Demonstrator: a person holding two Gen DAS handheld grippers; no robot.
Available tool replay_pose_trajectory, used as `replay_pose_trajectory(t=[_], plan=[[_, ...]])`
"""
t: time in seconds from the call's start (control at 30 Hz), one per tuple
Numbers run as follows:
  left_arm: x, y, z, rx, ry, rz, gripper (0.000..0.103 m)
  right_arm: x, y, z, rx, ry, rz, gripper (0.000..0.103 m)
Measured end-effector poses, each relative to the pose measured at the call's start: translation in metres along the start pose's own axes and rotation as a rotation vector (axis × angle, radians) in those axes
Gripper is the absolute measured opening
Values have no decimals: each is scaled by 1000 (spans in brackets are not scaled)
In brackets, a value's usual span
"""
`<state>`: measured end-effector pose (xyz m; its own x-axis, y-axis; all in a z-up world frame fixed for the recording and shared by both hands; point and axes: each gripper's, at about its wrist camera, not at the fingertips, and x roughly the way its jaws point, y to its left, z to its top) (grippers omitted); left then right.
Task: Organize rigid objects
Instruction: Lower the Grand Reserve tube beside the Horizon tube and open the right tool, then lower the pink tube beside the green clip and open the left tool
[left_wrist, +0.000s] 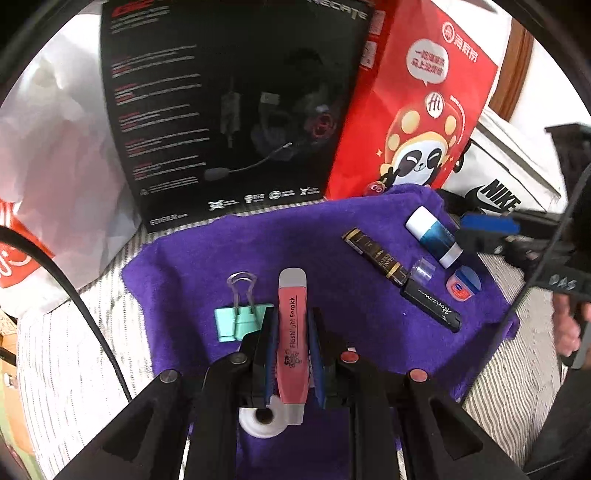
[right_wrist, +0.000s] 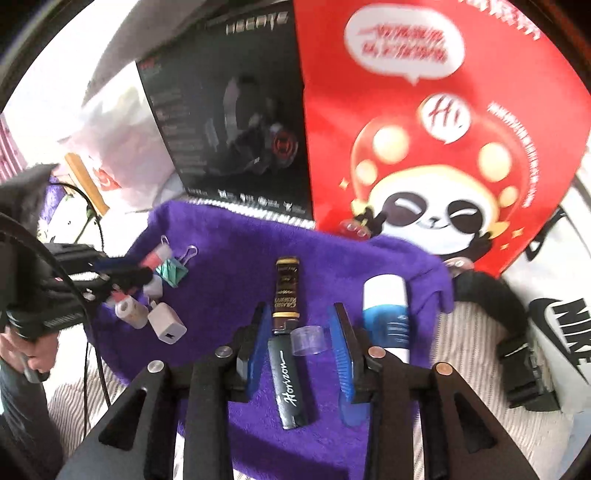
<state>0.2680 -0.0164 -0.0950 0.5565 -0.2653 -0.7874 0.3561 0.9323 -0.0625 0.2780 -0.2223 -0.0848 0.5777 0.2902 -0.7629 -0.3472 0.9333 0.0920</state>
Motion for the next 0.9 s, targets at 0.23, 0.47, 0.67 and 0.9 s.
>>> replay_pose_trajectory(t=[0.23,0.47,0.67,0.9], plan=[[5,-17,1,40,8,28,16,-21,-17,-5,31,-33,3,33],[10,-15,5,38,18,41,16,-24,-25,-5,59,-40,14,33],[21,-17,8,45,40,49,16,-24,-29,-6,60,-38,2,33],[37,-20,19,46,58,39,16,-28,-34,-9,64,-40,-2,33]])
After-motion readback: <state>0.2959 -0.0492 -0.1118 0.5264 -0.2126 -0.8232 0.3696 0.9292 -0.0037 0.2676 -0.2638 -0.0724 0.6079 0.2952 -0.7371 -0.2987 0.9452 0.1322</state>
